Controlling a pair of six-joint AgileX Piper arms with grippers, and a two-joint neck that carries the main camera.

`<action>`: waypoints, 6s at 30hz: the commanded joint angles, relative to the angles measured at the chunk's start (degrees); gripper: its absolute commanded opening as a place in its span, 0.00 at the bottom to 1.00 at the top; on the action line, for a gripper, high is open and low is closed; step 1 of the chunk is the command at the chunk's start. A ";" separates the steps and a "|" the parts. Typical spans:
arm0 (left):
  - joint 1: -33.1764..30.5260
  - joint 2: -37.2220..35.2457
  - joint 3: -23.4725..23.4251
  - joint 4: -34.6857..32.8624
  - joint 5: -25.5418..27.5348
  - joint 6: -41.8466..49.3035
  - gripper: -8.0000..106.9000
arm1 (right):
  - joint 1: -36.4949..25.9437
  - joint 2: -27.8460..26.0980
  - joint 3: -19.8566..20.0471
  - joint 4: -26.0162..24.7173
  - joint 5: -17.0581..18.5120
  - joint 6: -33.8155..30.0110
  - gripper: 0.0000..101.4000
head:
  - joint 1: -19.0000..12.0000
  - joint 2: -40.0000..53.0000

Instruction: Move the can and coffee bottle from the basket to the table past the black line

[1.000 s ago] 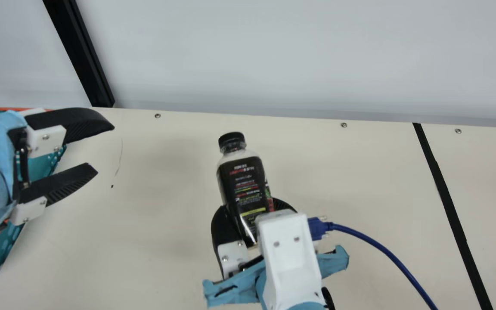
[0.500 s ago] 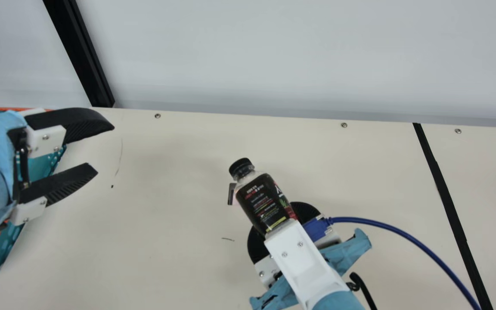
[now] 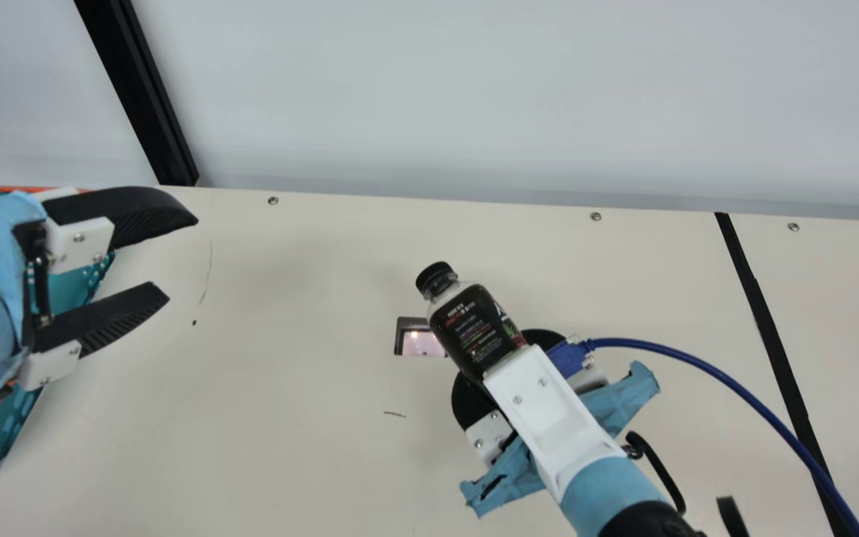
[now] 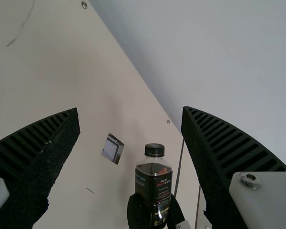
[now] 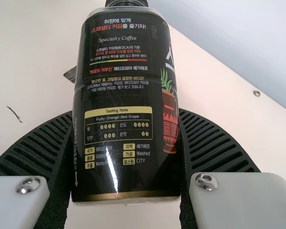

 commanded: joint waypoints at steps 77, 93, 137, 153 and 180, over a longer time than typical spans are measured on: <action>0.00 0.00 0.00 0.00 0.00 0.00 0.85 | -13.86 6.91 -9.80 10.10 1.19 -0.69 0.00 | 0.61 -9.66; 0.00 0.00 0.00 0.00 0.00 0.00 0.85 | -34.09 -3.31 0.35 -5.21 4.69 8.08 0.00 | -0.11 -25.65; 0.00 0.00 0.00 0.00 0.00 0.00 0.85 | -78.73 1.24 6.05 -51.90 1.69 38.60 0.00 | -1.94 -42.39; 0.00 0.00 0.00 0.00 0.00 0.00 0.85 | -81.43 -1.96 6.66 -59.59 1.58 47.35 1.00 | -1.94 -42.39; 0.00 0.00 0.00 0.00 0.00 0.00 0.85 | -56.13 -28.55 3.51 -79.53 27.57 78.28 1.00 | -2.13 -41.67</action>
